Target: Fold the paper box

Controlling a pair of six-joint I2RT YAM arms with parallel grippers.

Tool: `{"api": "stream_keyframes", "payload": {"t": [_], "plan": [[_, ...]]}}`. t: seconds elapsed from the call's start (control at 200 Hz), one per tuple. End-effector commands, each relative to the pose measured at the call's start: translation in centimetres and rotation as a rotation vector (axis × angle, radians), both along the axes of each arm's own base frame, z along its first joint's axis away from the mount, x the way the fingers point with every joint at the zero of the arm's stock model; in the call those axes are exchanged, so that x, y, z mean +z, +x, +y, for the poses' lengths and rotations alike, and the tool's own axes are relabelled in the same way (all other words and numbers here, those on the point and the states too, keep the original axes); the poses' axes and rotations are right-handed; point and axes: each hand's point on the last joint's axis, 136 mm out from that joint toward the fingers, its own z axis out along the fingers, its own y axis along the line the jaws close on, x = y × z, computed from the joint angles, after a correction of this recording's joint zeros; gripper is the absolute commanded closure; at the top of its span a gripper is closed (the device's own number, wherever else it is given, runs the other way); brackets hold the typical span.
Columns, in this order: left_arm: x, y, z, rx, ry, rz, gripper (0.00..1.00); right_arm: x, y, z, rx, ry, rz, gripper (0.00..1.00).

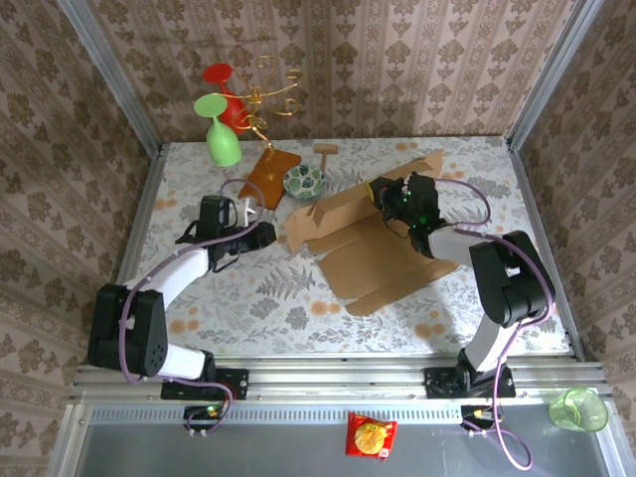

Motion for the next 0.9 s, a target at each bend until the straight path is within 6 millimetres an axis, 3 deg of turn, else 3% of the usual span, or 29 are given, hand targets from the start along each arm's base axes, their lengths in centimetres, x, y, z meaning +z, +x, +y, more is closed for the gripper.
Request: {"api": "stream_keyframes", "payload": {"t": [0.0, 0.09, 0.235, 0.42, 0.665, 0.7, 0.895], "plan": [[-0.4, 0.0, -2.1, -0.19, 0.087, -0.111, 0.67, -1.7, 0.1, 0.3, 0.03, -0.03, 0.056, 1.0], [-1.5, 0.5, -3.0, -0.215, 0.105, -0.109, 0.66, -1.8, 0.1, 0.3, 0.03, -0.031, 0.062, 1.0], [-1.3, 1.2, -4.3, -0.226, 0.098, -0.166, 0.63, -2.0, 0.0, 0.3, 0.03, -0.034, 0.067, 1.0], [-1.1, 0.2, -6.6, -0.298, 0.102, -0.216, 0.61, -2.1, -0.3, 0.2, 0.049, -0.044, 0.065, 1.0], [-1.0, 0.1, -7.7, -0.32, 0.084, -0.249, 0.61, -3.5, -1.0, -0.3, 0.064, -0.054, 0.082, 1.0], [-1.0, -0.7, -8.8, -0.357, 0.083, -0.255, 0.61, -3.6, -1.0, -0.3, 0.065, -0.056, 0.084, 1.0], [-1.0, -1.5, -10.2, -0.392, 0.072, -0.274, 0.61, -3.6, -0.8, -0.4, 0.068, -0.054, 0.083, 1.0]]}}
